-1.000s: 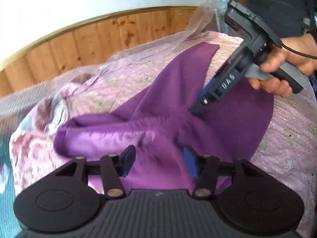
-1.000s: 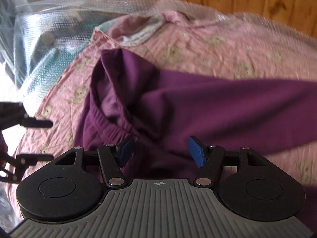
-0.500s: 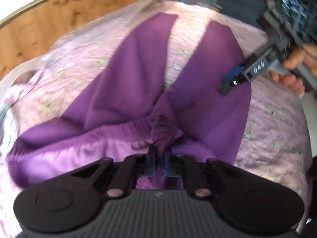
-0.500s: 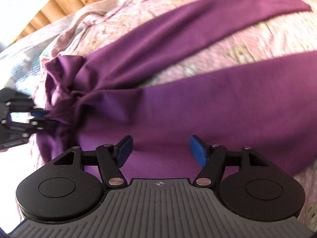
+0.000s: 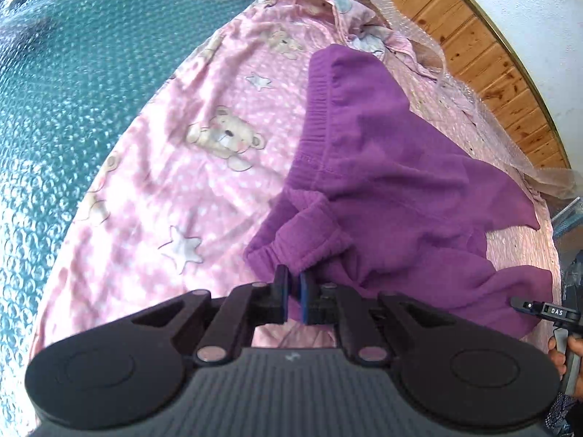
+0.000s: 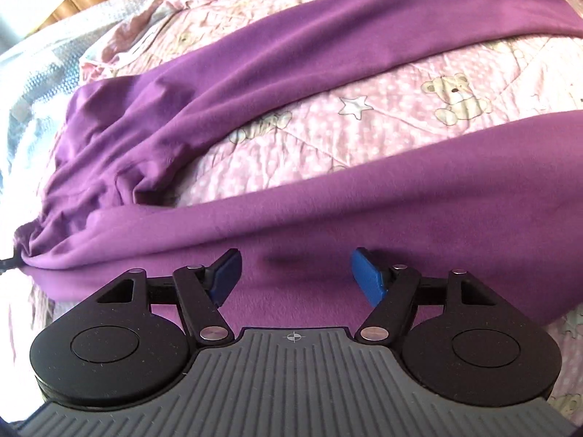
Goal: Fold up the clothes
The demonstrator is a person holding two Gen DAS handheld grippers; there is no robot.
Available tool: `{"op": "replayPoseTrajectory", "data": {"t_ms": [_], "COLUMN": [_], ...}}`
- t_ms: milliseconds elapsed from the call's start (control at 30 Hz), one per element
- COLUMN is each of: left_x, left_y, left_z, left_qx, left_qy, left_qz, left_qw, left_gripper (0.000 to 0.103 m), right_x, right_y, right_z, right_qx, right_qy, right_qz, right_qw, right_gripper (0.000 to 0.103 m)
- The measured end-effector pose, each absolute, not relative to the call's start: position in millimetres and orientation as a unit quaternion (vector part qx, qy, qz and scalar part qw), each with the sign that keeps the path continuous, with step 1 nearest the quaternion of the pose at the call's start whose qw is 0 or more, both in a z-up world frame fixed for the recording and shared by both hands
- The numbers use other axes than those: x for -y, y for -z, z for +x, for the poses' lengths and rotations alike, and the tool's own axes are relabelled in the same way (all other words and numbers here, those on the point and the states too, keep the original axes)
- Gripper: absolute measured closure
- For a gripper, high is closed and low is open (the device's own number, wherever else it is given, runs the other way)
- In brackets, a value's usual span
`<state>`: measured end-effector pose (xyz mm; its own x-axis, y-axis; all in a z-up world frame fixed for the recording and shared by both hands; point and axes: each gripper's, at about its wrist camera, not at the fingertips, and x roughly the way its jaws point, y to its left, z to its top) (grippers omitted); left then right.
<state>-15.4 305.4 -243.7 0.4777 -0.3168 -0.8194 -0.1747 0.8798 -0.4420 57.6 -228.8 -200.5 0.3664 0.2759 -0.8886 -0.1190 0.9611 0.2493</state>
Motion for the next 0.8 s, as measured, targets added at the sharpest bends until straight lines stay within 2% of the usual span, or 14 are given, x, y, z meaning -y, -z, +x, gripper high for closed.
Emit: {"op": "replayPoseTrajectory", "data": {"t_ms": [167, 333, 433, 600, 700, 733, 767, 800], "left_x": [-329, -341, -338, -350, -360, -361, -361, -360], "left_y": [246, 245, 243, 232, 231, 231, 231, 230], "left_z": [-25, -39, -46, -66, -75, -76, -77, -77], "left_qx": [-0.499, -0.486, -0.482, -0.447, -0.435, -0.437, -0.438, -0.439], "left_qy": [0.039, 0.039, 0.032, -0.040, -0.076, -0.083, -0.086, -0.090], "left_qz": [-0.281, -0.306, -0.301, -0.314, -0.330, -0.332, -0.337, -0.342], "left_qw": [0.819, 0.817, 0.822, 0.837, 0.834, 0.832, 0.829, 0.826], "left_gripper": [0.097, 0.097, 0.099, 0.103, 0.103, 0.102, 0.101, 0.095], "right_x": [277, 357, 397, 431, 446, 447, 447, 448], "right_y": [199, 181, 170, 177, 200, 200, 200, 200], "right_z": [33, 31, 55, 138, 174, 173, 172, 171], "right_qx": [-0.556, -0.520, -0.491, -0.491, -0.513, -0.513, -0.514, -0.515], "right_qy": [-0.060, 0.042, 0.090, 0.159, 0.205, 0.204, 0.202, 0.201], "right_qz": [0.119, 0.194, 0.227, 0.195, 0.165, 0.158, 0.150, 0.142], "right_qw": [0.820, 0.831, 0.836, 0.834, 0.817, 0.819, 0.820, 0.821], "right_gripper": [0.029, 0.028, 0.021, 0.013, 0.014, 0.012, 0.006, 0.010]}}
